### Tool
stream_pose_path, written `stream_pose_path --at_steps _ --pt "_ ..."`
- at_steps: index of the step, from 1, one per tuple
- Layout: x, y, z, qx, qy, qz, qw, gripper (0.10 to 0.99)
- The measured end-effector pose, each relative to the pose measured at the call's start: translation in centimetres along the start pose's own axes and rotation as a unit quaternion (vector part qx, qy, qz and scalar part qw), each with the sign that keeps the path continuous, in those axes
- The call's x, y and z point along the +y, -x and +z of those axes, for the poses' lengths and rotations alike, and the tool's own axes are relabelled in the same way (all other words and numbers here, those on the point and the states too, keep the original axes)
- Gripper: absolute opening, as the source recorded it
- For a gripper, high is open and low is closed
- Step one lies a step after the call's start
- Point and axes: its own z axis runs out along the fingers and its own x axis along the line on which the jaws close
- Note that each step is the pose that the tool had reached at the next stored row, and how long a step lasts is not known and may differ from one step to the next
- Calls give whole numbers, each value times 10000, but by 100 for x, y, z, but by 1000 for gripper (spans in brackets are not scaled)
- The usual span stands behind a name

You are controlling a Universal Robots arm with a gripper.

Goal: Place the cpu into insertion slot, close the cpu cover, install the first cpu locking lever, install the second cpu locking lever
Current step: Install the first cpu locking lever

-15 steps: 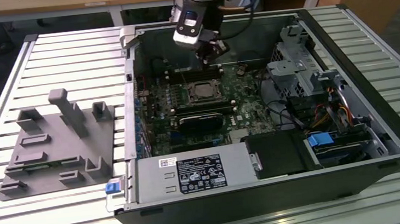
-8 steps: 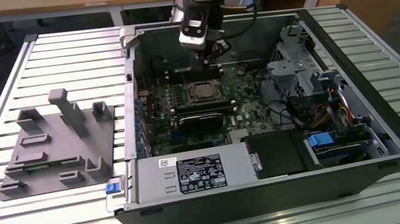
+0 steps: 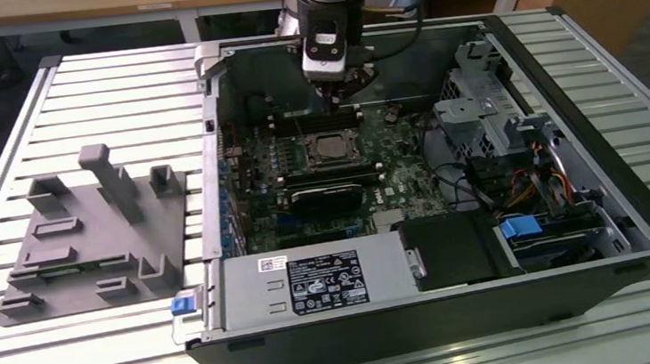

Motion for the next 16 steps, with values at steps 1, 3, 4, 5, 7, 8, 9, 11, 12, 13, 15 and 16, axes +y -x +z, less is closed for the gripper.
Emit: stream_pose_path --at_steps 1,3,4,5,7,8,9,11,12,13,15,16 --pt "0 0 0 2 -1 -66 10000 106" --pt "0 0 0 6 -2 -194 9998 106" --pt "0 0 0 8 -2 -260 9997 106" --pt "-1 0 0 9 -3 -320 9995 106" --pt "-1 1 0 13 -4 -438 9990 106" --pt "-1 1 0 15 -4 -502 9987 106" --pt "-1 1 0 17 -5 -566 9984 106" --pt "-1 1 0 21 -6 -711 9975 106" --pt "-1 1 0 23 -7 -796 9968 106" --pt "-1 1 0 26 -8 -885 9961 106" --pt "-1 1 0 31 -10 -1072 9942 106" --pt "-1 1 0 34 -11 -1162 9932 106"
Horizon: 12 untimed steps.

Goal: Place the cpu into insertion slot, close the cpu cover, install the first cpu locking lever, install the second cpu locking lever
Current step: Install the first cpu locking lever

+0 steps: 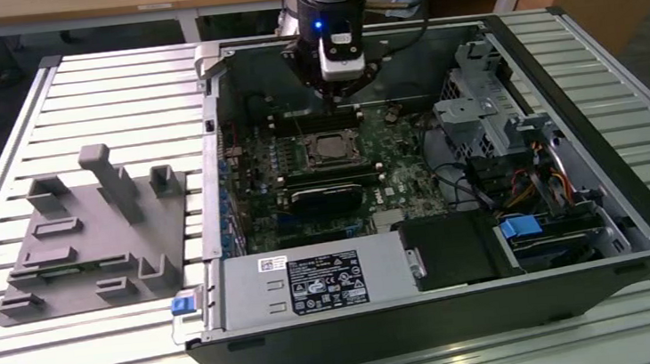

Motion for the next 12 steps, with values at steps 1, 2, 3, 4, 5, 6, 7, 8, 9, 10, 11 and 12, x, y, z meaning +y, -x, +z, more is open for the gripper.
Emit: stream_pose_path --at_steps 1,2,3,4,5,6,7,8,9,10,11,12 --pt "0 0 0 3 -1 -89 10000 106" --pt "0 0 1 5 -1 -179 9998 106" --pt "0 0 1 8 -2 -269 9996 106" --pt "0 0 1 10 -3 -359 9994 106" --pt "0 0 2 13 -4 -450 9990 106" --pt "0 0 3 16 -4 -546 9985 106" --pt "0 0 3 19 -5 -637 9980 106" --pt "0 0 4 21 -6 -726 9974 106" --pt "0 0 5 24 -7 -816 9967 106" --pt "0 0 5 26 -7 -906 9959 106" --pt "0 0 6 29 -8 -995 9950 106" --pt "0 0 7 32 -9 -1085 9941 106"
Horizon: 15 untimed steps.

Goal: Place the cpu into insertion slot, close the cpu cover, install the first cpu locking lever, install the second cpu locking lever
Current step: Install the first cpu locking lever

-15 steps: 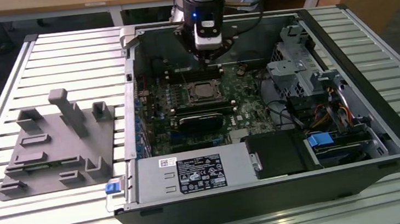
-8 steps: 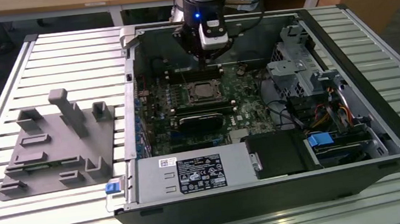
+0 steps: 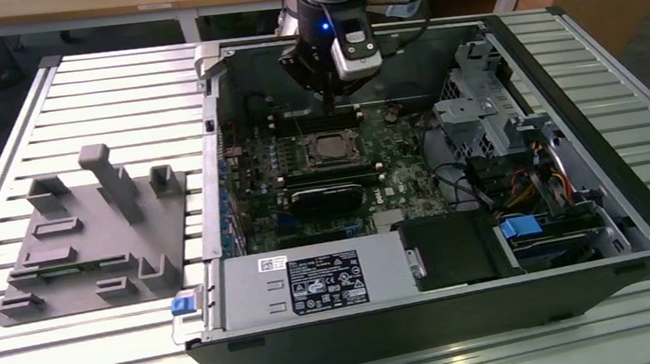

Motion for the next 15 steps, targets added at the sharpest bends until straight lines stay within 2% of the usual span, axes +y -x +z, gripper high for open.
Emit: stream_pose_path --at_steps 4,8,12,15 --pt "0 0 2 11 -3 -367 9993 106" --pt "0 0 5 21 -6 -726 9974 106" --pt "0 0 9 32 -9 -1093 9940 106" --pt "0 0 11 40 -11 -1364 9906 106"
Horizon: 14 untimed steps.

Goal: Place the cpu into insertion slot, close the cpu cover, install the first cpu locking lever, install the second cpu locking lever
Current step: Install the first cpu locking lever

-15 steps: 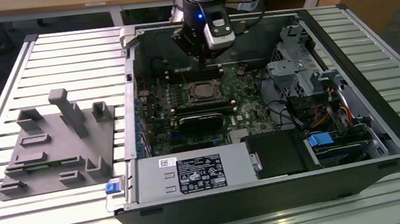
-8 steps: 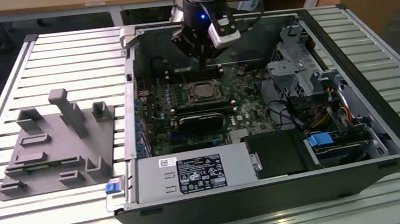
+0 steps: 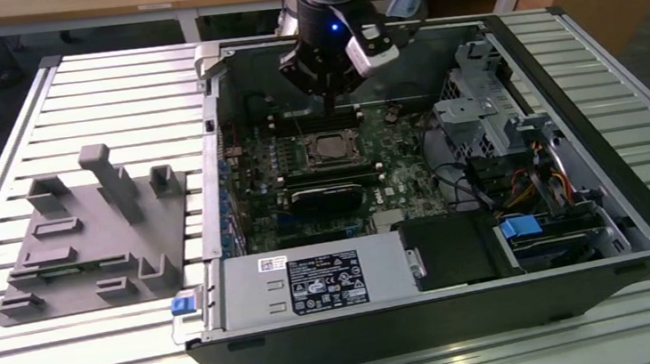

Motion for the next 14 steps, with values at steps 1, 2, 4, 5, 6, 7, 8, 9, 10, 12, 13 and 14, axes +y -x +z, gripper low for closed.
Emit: stream_pose_path --at_steps 1,2,4,5,6,7,8,9,10,12,13,14 --pt "0 0 1 1 0 -85 10000 106" --pt "0 0 3 2 0 -160 9999 106" --pt "-1 -6 8 -21 1 -221 9998 106" --pt "-2 -22 12 -48 3 -224 9997 106" --pt "-4 -46 16 -76 6 -226 9997 106" --pt "-6 -78 22 -105 9 -227 9997 106" --pt "-8 -108 27 -124 12 -227 9997 106" --pt "-10 -139 31 -133 19 -227 9997 106" --pt "-13 -172 34 -135 27 -228 9996 106" --pt "-18 -258 38 -138 39 -228 9996 106" --pt "-21 -293 40 -138 44 -228 9996 106" --pt "-23 -321 43 -138 47 -227 9996 106"
